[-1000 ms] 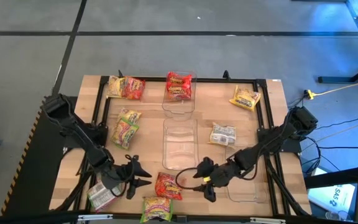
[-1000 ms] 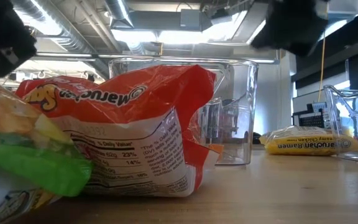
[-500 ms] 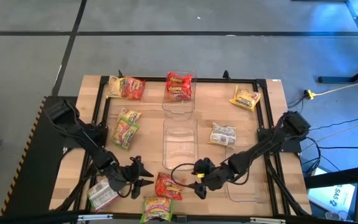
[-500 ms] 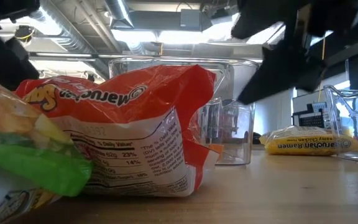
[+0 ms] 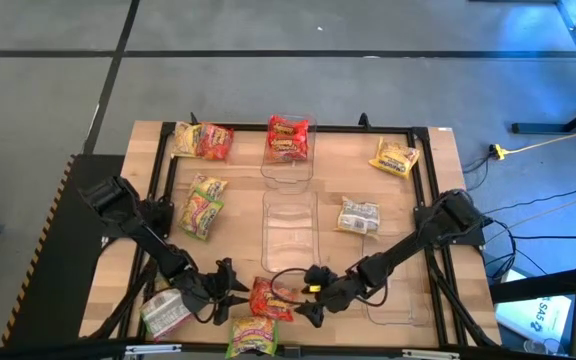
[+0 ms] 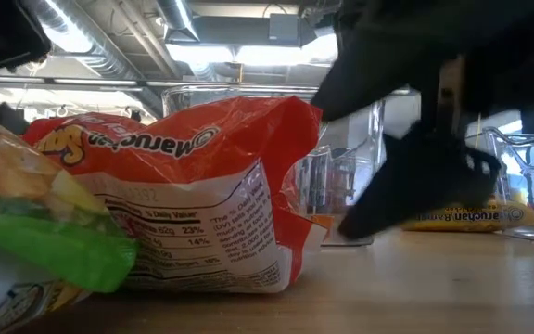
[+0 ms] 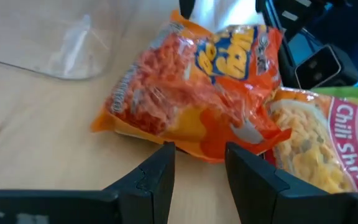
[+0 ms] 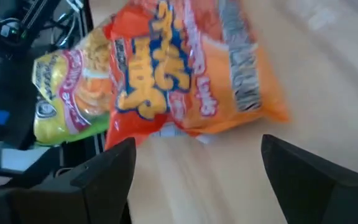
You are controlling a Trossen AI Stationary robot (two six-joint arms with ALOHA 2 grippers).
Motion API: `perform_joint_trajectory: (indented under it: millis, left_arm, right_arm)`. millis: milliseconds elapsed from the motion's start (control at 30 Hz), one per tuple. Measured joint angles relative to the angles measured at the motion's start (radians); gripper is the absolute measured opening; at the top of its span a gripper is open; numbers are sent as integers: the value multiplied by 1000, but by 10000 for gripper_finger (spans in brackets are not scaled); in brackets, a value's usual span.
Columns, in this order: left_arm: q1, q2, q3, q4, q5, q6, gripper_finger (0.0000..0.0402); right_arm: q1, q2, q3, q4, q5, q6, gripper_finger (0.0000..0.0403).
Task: Sort Maruchan noodles
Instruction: Put the orange noodle pack into the top transparent bin
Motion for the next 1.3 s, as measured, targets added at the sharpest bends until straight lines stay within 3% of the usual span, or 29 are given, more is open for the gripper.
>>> perform_joint_trajectory:
  millis: [200, 733, 1067, 1300]
  left_arm:
    - [8, 70, 0, 82, 11, 19, 134]
    - [62, 77, 0, 155, 99, 100, 134]
    - [59, 60, 0, 155, 115, 98, 134]
    - [39, 26, 0, 141, 142, 90, 134]
  right_arm:
    - [0, 88, 3, 150, -16, 72, 319]
    - [1, 102, 3, 202, 112, 97, 319]
    - [1, 102, 3, 221, 104, -75, 319]
    - [0, 102, 3, 223, 32, -187, 319]
